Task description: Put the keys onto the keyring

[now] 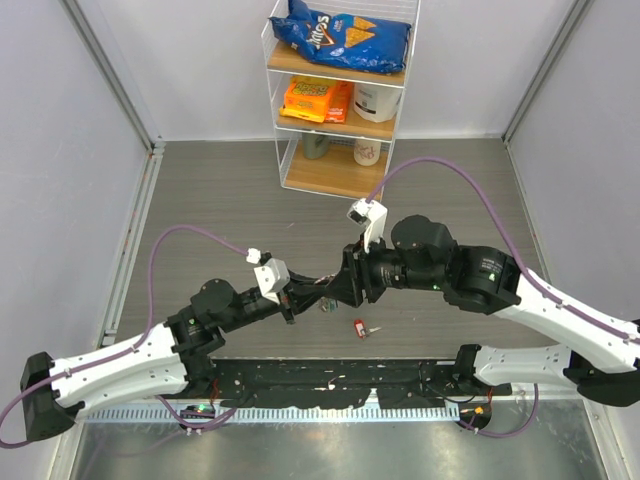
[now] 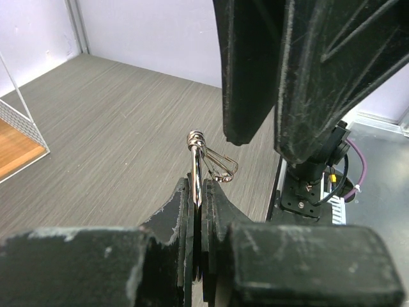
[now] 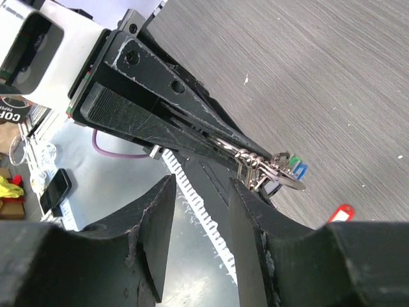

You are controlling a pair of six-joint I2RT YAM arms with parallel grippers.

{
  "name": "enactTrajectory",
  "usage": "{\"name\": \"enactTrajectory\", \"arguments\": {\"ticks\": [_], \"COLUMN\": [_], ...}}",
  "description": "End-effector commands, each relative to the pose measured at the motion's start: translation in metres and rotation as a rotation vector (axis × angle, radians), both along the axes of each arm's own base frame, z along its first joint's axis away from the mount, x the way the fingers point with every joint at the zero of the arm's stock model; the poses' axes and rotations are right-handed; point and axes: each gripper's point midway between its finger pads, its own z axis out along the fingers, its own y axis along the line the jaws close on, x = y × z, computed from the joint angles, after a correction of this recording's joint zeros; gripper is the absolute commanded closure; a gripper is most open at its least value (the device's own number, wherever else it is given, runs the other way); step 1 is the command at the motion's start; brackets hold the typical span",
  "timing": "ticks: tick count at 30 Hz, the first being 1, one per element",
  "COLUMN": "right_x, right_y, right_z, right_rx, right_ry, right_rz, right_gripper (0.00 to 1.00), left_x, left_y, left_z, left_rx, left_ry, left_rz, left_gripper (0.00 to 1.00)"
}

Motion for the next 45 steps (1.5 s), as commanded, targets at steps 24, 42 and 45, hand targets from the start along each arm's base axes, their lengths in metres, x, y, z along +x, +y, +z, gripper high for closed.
{"name": "enactTrajectory", "arguments": {"ticks": [24, 42, 45], "right_x": [0.033, 0.017, 0.010], "right_y": [0.005, 0.005, 0.012], "right_z": [0.000, 0.020, 0.016], "right_rx": [-0.019, 0.030, 0.021], "right_ry": [-0.068, -0.088, -0.084], "right_rz": [-0.151, -0.120, -0.098], "right_gripper": [0.55, 0.55, 0.56], "left_x": [-0.006, -0.004, -0.002], "left_y": [0.014, 0.016, 0.018], "left_z": [0.040, 0.042, 0.043], "left_rx": [-0.147, -0.153, -0.152], "left_ry": [-0.054, -0.048, -0.040], "left_rz": [0.009, 0.019, 0.038], "left_gripper": [1.00, 1.00, 1.00]}}
